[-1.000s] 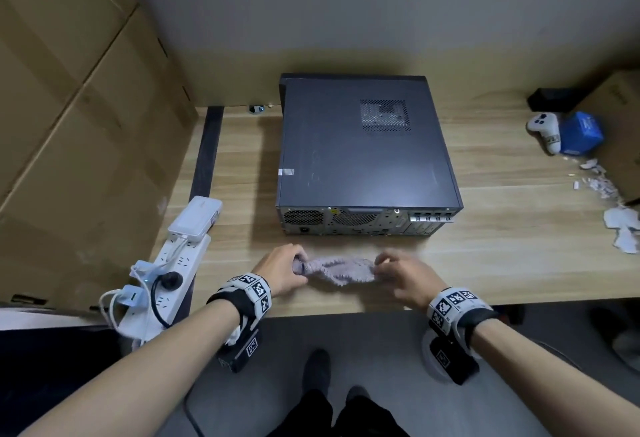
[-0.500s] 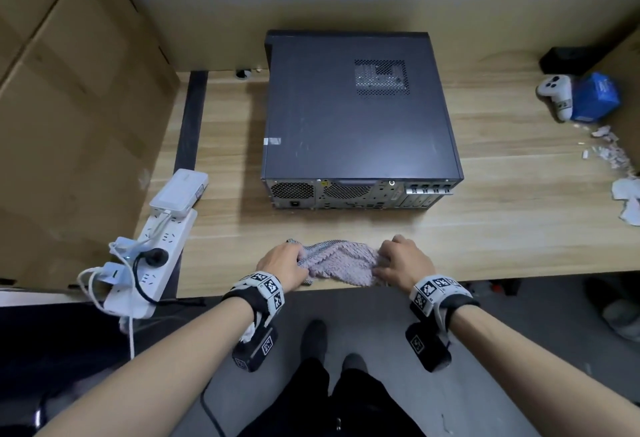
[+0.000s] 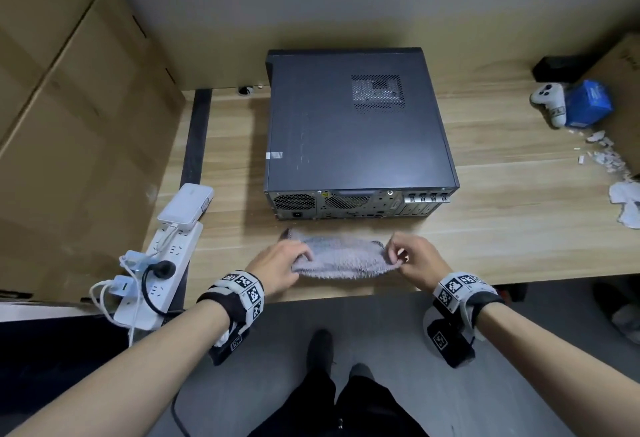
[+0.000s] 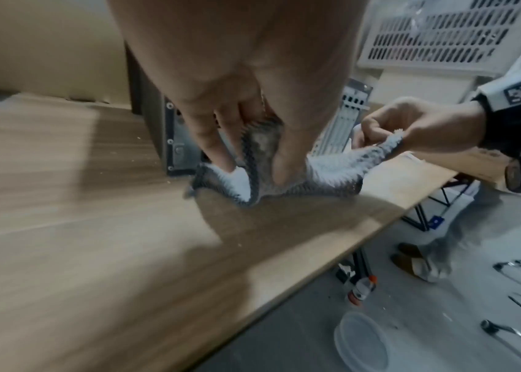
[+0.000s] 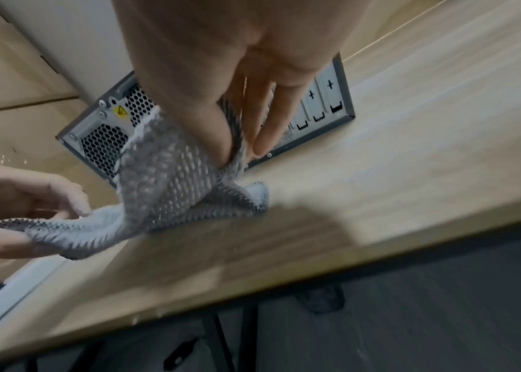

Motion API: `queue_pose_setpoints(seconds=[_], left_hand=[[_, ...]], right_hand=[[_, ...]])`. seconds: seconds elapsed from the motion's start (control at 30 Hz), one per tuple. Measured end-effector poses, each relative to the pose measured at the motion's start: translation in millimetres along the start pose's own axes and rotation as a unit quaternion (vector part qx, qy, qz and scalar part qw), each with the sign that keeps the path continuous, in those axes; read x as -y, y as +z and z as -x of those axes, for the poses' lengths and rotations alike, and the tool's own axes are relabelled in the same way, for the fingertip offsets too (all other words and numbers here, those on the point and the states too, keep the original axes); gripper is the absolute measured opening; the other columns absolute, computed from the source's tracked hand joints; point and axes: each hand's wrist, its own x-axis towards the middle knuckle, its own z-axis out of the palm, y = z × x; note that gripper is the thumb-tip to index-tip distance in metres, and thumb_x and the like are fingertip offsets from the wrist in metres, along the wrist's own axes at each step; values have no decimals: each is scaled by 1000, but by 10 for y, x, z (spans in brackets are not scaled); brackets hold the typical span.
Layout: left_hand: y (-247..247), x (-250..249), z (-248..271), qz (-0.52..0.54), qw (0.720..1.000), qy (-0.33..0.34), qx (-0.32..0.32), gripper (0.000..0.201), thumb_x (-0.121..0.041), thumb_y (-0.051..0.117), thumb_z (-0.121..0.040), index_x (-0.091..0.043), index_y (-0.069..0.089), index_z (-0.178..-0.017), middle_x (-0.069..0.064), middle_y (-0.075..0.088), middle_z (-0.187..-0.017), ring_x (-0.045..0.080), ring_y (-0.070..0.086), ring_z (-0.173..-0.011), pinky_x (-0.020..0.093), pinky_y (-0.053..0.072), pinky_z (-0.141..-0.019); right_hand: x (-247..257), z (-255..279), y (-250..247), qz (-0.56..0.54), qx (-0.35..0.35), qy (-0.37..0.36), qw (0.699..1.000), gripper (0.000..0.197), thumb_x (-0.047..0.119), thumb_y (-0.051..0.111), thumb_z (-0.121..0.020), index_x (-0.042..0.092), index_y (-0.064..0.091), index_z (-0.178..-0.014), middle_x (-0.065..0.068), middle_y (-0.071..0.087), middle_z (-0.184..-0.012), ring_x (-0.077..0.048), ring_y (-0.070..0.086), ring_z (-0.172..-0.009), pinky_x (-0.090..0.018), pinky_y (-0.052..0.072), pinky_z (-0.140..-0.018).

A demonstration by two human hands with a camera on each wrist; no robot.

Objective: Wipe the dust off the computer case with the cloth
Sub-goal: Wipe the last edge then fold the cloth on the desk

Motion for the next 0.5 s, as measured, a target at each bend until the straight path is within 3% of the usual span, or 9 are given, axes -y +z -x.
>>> queue_pose_setpoints(seconds=[0.1, 0.2, 0.27, 0.3, 0.37, 0.43, 0.5], left_hand=[[202, -34, 38, 22, 988, -18, 150, 31, -6, 63, -83, -23, 66, -109, -15, 54, -87, 6, 51, -77, 13, 37, -64], [318, -85, 93, 9, 972, -5, 235, 26, -13, 64, -85, -17, 69, -110, -8, 61, -94, 8, 52, -78, 16, 39, -66], [328, -91, 105, 18, 965, -18, 259, 23, -17, 62, -86, -16, 69, -108, -2, 63, -94, 11, 51, -76, 21, 41, -63], [306, -86, 97, 33, 966, -21, 254, 18, -19, 62, -86, -16, 71, -101, -2, 62, -84, 13, 50, -72, 23, 40, -61], [186, -69, 46, 89, 973, -38, 207, 11, -20, 62, -83, -15, 71, -83, -3, 59, -70, 14, 49, -63, 26, 39, -60], [-5, -49, -29, 153, 977, -72, 130, 9, -20, 64, -83, -16, 70, -80, -1, 60, -68, 12, 48, -57, 26, 38, -55], [-224, -41, -99, 200, 975, -86, 52, 4, -20, 68, -82, -18, 69, -79, 1, 64, -71, 13, 54, -60, 27, 42, -59]], right_hand=[[-65, 183, 112, 5, 123, 47, 991, 39, -1, 66, -81, 30, 53, -62, 8, 70, -83, -8, 71, -95, -24, 57, -71], [-58, 336, 169, 29, 166, 58, 984, 28, 0, 57, -78, 26, 53, -66, 13, 73, -83, 1, 69, -90, -22, 56, -71], [-31, 371, 157, 44, 172, 58, 982, 16, 6, 57, -79, 21, 55, -73, 28, 70, -82, 10, 63, -79, -17, 49, -65], [-19, 361, 133, 46, 163, 58, 984, 13, 9, 59, -82, 21, 56, -77, 34, 67, -79, 11, 60, -74, -17, 47, -63], [-4, 293, 53, 39, 117, 58, 991, 11, 14, 63, -85, 24, 60, -83, 23, 67, -76, 3, 60, -70, -25, 51, -66], [4, 184, -60, 17, 58, 56, 997, 16, 9, 65, -85, 25, 64, -89, 15, 65, -77, -3, 60, -70, -31, 52, -70], [43, 70, -172, -7, 16, 53, 998, 20, 4, 66, -81, 23, 65, -86, 12, 64, -76, -6, 58, -68, -32, 50, -69]])
